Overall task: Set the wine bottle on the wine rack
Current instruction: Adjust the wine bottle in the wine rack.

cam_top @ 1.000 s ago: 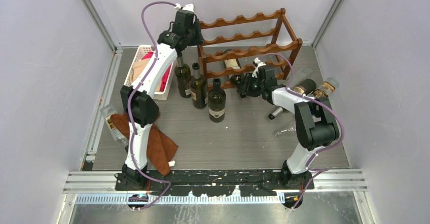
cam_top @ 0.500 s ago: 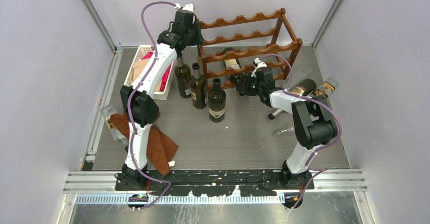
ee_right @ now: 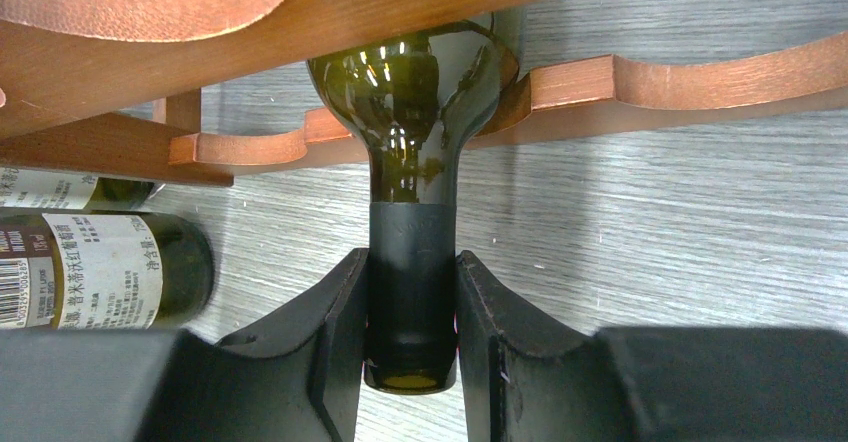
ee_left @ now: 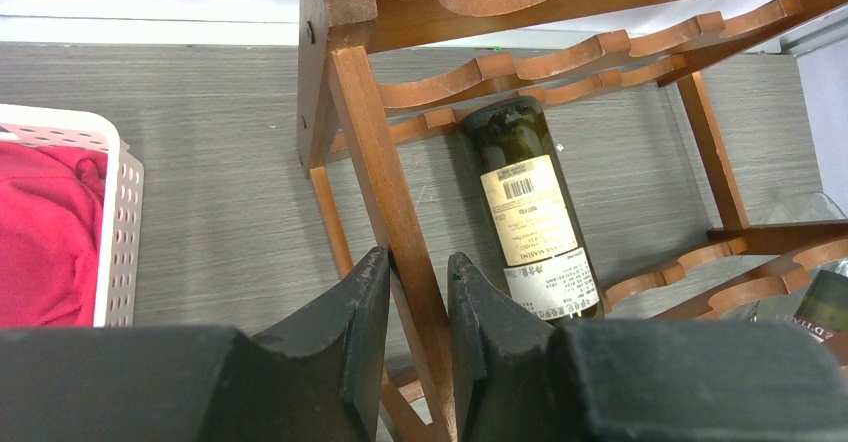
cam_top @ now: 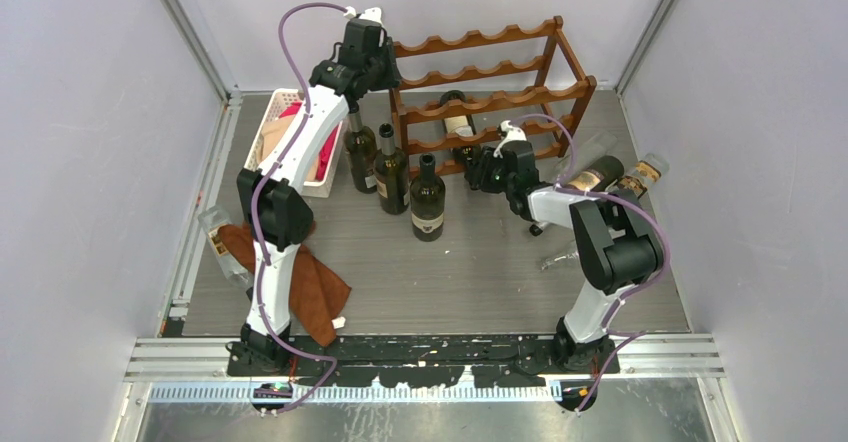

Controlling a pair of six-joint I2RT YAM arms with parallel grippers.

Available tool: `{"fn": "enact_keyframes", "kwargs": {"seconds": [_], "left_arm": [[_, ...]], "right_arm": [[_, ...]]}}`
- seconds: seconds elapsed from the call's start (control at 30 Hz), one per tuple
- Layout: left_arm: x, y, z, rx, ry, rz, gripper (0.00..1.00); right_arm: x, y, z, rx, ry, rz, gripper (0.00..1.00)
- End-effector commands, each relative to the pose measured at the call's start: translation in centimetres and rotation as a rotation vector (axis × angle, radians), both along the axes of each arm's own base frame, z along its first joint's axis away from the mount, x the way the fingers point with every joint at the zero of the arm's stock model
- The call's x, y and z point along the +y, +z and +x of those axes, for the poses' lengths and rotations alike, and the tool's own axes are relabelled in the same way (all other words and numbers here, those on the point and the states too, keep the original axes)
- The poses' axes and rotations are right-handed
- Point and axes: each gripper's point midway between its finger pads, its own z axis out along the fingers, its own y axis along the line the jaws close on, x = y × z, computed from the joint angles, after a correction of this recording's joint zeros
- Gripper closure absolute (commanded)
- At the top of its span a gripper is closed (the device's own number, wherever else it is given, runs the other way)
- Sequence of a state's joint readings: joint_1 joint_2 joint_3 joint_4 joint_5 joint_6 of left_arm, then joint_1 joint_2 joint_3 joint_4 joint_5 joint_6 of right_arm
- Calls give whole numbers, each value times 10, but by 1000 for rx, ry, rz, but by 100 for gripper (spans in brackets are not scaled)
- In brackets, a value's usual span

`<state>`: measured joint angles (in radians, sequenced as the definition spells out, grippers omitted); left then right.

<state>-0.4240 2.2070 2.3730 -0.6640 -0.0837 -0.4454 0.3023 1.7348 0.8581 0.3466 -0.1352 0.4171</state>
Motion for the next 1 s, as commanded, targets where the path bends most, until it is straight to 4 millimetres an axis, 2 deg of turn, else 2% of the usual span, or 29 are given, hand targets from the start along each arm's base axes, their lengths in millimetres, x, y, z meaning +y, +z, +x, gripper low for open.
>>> {"fn": "enact_keyframes", "kwargs": {"seconds": [0.0,0.6,0.97], "left_arm": [[-8,10,4,-37,-32,-28,72],[-10,5,2,-26,-52,-20,72],[-11,2,1,-19,-62,-17,72]], "right_arm": [[-4,-6,2,-26,-42,-27,93],[-13,8,32,-182,-125,-53,94],[-22,37,55,-307,-160,-108,90]]}}
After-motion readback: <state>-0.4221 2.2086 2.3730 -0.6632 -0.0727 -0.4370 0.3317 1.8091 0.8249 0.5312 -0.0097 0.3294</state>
